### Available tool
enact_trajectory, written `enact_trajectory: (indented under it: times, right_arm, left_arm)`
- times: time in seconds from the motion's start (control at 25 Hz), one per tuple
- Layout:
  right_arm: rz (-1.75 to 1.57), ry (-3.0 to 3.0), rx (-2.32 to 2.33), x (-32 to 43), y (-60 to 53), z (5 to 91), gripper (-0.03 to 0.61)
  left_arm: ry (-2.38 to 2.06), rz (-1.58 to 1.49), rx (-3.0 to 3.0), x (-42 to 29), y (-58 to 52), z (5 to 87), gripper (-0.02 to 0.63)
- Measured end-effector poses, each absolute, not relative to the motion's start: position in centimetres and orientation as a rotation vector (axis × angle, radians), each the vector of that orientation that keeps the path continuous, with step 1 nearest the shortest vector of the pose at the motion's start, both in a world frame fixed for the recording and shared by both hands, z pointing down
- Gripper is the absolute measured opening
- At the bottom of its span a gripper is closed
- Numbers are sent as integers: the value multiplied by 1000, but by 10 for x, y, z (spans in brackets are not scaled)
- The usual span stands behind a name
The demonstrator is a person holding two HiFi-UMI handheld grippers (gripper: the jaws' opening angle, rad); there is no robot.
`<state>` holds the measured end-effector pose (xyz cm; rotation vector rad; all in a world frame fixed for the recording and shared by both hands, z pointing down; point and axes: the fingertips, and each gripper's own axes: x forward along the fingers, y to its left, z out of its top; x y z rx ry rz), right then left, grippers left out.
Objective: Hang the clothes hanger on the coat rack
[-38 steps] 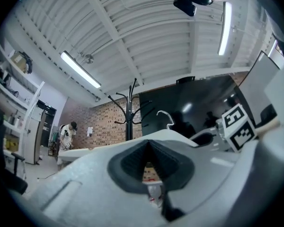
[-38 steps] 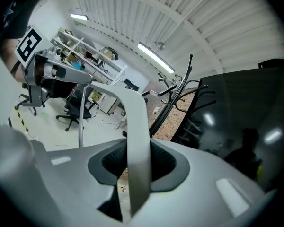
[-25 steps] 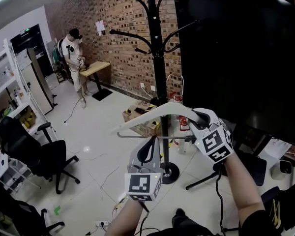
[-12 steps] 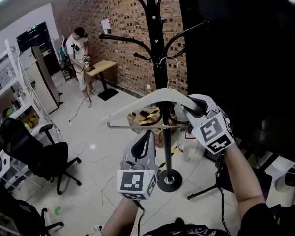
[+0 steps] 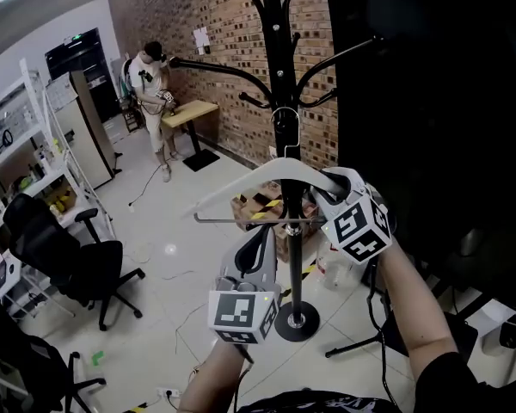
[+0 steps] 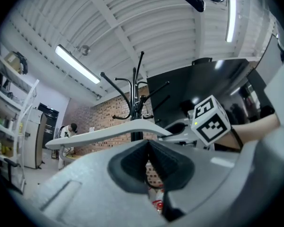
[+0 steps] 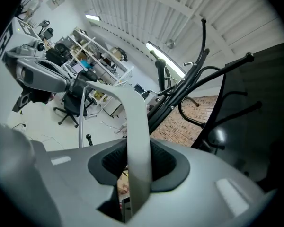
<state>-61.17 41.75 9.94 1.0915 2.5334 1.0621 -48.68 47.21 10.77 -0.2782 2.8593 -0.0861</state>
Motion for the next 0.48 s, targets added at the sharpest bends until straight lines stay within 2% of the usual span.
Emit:
enact_trajectory:
  times: [0.48]
  right_arm:
    - [1111,2570,1067,-624,426,128,115]
  left_arm:
    - [2897,-78,-355,-492,476,124,5]
